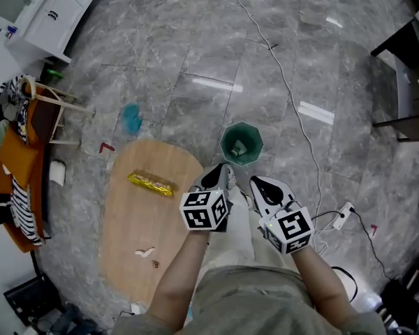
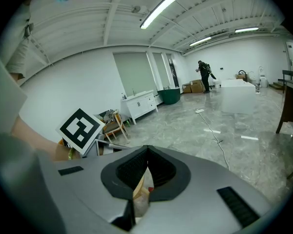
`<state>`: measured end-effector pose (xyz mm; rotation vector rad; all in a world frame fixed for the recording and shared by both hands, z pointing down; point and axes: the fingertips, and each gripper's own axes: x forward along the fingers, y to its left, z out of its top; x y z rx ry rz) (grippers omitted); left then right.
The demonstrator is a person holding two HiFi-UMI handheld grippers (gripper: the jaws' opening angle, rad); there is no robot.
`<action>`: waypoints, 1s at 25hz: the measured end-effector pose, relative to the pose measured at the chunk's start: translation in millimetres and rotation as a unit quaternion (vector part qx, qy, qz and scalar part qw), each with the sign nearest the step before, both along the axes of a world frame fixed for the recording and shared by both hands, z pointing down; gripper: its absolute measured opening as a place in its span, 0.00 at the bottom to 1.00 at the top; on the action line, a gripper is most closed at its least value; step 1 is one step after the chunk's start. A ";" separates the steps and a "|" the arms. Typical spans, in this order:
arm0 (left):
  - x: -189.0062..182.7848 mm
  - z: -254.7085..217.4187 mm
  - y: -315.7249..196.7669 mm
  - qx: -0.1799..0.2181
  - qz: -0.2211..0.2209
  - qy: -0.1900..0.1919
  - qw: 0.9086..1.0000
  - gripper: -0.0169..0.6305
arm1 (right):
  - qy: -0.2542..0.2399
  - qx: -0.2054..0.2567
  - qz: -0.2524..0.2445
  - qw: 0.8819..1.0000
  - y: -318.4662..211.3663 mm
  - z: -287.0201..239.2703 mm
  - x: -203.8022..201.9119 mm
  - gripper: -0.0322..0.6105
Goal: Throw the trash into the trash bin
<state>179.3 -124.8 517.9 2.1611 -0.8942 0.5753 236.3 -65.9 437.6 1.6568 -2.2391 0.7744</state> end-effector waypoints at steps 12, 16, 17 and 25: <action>-18.6 -46.6 27.8 0.009 -0.008 0.019 1.000 0.04 | 0.011 0.023 -0.026 0.999 13.9 -37.9 -11.1 0.06; -21.9 -60.3 38.6 0.016 -0.003 0.021 1.000 0.04 | 0.009 0.033 -0.031 0.999 17.1 -50.4 -15.2 0.06; -22.3 -64.0 41.3 0.018 -0.001 0.020 1.000 0.04 | 0.009 0.036 -0.032 0.999 18.1 -53.3 -16.0 0.06; -34.2 -93.1 54.4 0.030 -0.005 0.033 0.999 0.04 | 0.013 0.060 -0.052 0.997 25.1 -79.0 -26.3 0.06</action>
